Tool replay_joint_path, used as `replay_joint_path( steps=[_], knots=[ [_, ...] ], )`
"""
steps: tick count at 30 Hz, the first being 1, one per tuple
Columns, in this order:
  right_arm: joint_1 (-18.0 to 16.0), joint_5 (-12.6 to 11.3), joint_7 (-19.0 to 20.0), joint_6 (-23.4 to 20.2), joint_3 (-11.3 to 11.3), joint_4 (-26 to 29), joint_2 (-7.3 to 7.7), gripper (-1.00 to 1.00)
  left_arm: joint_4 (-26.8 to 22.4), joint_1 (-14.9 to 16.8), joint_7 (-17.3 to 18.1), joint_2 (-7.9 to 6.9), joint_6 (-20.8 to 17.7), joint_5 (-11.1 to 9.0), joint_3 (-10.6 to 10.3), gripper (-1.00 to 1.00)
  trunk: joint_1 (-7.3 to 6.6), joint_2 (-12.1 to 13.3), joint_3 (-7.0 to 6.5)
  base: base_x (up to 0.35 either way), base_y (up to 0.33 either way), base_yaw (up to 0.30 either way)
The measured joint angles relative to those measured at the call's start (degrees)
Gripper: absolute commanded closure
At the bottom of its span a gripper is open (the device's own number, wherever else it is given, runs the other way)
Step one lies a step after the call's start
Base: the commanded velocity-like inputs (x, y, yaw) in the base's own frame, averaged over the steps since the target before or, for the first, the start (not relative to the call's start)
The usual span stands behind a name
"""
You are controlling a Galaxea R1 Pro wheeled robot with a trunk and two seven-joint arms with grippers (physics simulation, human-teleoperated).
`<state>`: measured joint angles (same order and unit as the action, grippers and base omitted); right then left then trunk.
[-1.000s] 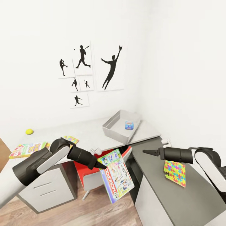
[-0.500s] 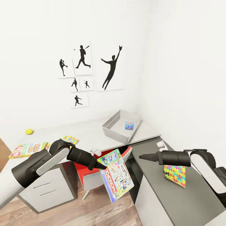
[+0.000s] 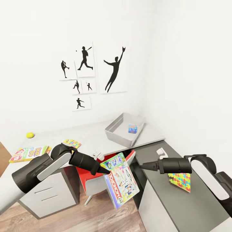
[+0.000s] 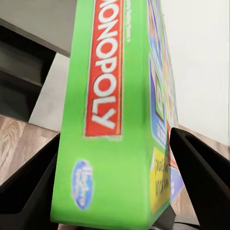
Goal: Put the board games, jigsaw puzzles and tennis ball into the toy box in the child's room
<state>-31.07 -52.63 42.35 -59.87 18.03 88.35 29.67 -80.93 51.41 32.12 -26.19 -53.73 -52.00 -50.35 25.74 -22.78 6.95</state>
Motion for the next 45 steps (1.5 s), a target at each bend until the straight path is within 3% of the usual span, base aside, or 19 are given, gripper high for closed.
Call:
replay_joint_path(
  steps=[15,32,45],
  knots=[
    [-0.2,0.0,0.2,0.0,-0.1,0.0,1.54,-1.00,-3.7,-0.1,1.8,-1.96,0.3,0.1,-0.3,1.00,0.00,0.0,0.00,0.000,0.000,0.000],
    [0.2,-0.1,0.5,0.0,0.7,0.1,1.90,-1.00,-4.7,-0.5,2.0,-2.35,0.4,0.1,-0.5,1.00,0.00,0.0,0.00,0.000,0.000,0.000],
    [0.4,0.0,5.8,0.1,2.2,0.2,2.45,-1.00,-5.0,-0.5,2.0,-2.43,0.4,0.1,-0.5,1.00,0.00,0.0,0.00,0.000,0.000,0.000]
  ],
)
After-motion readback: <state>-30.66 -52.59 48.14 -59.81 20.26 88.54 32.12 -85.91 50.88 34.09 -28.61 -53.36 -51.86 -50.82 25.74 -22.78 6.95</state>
